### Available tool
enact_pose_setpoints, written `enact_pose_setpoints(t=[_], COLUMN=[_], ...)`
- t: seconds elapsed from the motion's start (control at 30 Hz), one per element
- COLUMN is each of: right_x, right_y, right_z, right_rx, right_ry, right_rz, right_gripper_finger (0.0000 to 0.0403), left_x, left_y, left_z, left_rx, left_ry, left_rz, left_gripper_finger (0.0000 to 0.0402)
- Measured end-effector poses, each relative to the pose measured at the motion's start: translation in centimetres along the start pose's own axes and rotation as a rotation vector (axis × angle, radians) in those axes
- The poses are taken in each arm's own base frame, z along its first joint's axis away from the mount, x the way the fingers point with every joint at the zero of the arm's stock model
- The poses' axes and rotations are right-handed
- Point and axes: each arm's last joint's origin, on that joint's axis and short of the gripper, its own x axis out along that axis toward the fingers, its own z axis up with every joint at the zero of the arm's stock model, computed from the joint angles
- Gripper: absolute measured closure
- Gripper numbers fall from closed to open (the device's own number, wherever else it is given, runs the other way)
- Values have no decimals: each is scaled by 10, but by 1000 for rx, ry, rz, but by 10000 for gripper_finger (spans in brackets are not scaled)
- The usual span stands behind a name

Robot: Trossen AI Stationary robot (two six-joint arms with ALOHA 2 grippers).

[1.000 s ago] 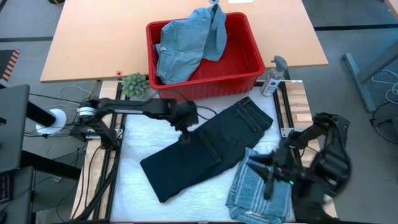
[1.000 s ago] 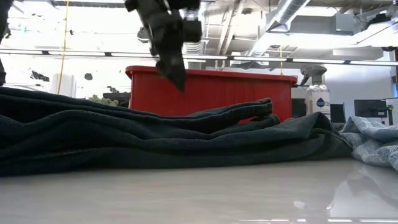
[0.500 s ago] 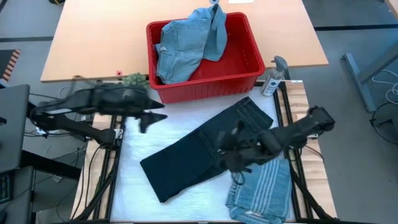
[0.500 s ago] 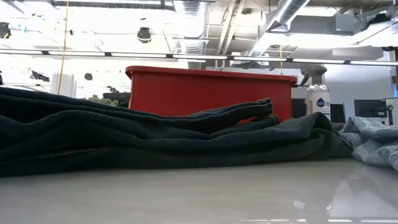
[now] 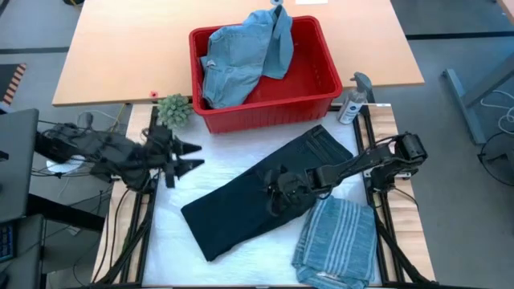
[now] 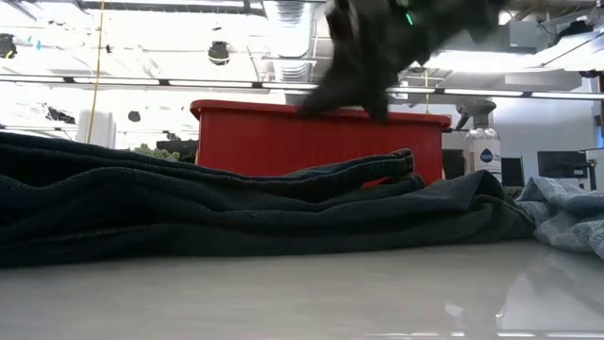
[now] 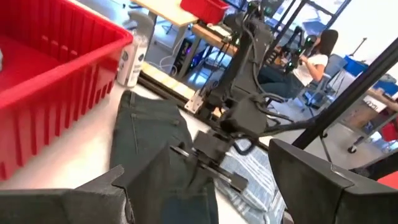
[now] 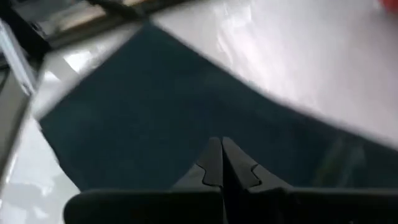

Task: Fold Laundry from Bin
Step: Fold the blue denim pants

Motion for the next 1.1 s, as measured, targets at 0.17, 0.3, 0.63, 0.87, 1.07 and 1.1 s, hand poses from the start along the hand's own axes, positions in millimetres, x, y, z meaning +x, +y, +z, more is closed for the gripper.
enact_pose_setpoints(t=[0.17, 0.3, 0.63, 0.87, 1.07, 1.1], right_x=[3, 2, 4, 7, 1, -2], right_y=[-23, -39, -58, -57, -58, -58], right_z=[-33, -52, -69, -67, -64, -62], right_rx=[35, 80, 64, 55, 33, 32], right_ry=[61, 141, 289, 281, 286, 280], right_rz=[-40, -58, -119, -75, -99, -103], right_gripper_finger=[387, 387, 387, 387, 387, 387], left_x=[19, 35, 35, 12, -3, -5], left_y=[-8, -10, -24, -30, -15, -14], left_z=[-36, -68, -117, -148, -184, -191], left_rx=[-27, -78, -292, -480, -593, -593], left_ry=[16, 65, 152, 129, 290, 325], left_rz=[20, 49, 127, 230, 480, 536], left_gripper_finger=[141, 141, 141, 141, 141, 141])
